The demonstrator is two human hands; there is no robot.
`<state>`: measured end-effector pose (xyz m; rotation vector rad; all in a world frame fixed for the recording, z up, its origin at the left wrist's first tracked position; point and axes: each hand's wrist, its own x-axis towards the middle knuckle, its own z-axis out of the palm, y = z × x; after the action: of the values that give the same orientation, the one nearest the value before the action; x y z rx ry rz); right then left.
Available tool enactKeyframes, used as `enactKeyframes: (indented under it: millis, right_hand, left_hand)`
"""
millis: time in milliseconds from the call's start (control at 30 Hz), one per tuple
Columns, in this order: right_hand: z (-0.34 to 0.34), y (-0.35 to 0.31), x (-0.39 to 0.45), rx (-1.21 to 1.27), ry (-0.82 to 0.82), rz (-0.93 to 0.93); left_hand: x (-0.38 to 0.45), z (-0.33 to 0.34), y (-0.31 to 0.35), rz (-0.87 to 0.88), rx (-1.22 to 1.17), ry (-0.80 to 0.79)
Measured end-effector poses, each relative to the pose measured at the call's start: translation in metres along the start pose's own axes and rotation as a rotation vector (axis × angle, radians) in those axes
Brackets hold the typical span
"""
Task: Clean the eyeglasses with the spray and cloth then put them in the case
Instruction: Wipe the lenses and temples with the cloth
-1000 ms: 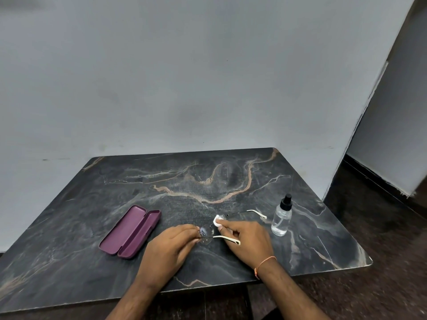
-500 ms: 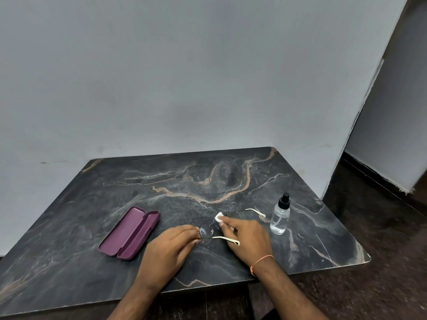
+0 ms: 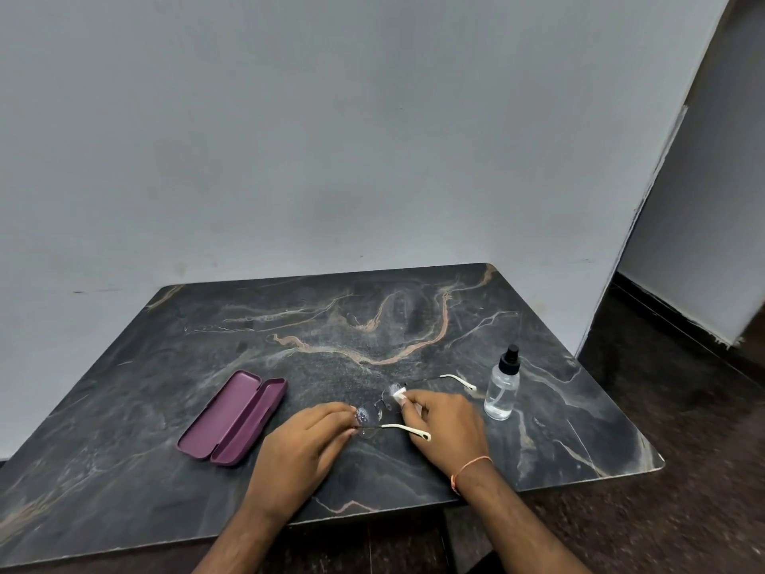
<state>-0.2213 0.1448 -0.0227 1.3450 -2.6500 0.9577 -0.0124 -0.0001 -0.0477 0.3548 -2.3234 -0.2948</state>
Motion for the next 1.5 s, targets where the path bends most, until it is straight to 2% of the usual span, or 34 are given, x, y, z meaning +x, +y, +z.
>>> enactKeyframes:
  millis: [333, 567, 767, 1067, 1400, 1500]
  right_hand:
    - [0.0033, 0.002, 0.0022, -0.041, 0.029, -0.014]
    - [0.0001, 0.0027, -0.0001, 0.097, -0.04, -0.064]
    - [0.002, 0.0016, 0.0023, 0.045, 0.044, -0.022]
    - [0.0008, 0.0035, -0.0024, 0.15, -0.004, -0.123]
    - [0.0086, 0.0055, 0.0055, -0.08, 0.023, -0.013]
    - [0.0082, 0.0085, 0.0039, -0.021, 0.006, -0.023]
  left_hand:
    - [-0.0002, 0.0006, -0.0002, 0.0, -0.012, 0.003]
    - [0.001, -0.002, 0.0024, 0.011, 0.003, 0.005]
    - [0.0005, -0.0019, 0.0028, 0.01, -0.001, 0.0]
    - [0.0001, -0.0015, 0.0019, 0.015, 0.007, 0.009]
    - [0.0005, -0.001, 0.0018, 0.015, 0.014, 0.021]
    - [0.0014, -0.0012, 0.0029, 0.014, 0.011, 0.026]
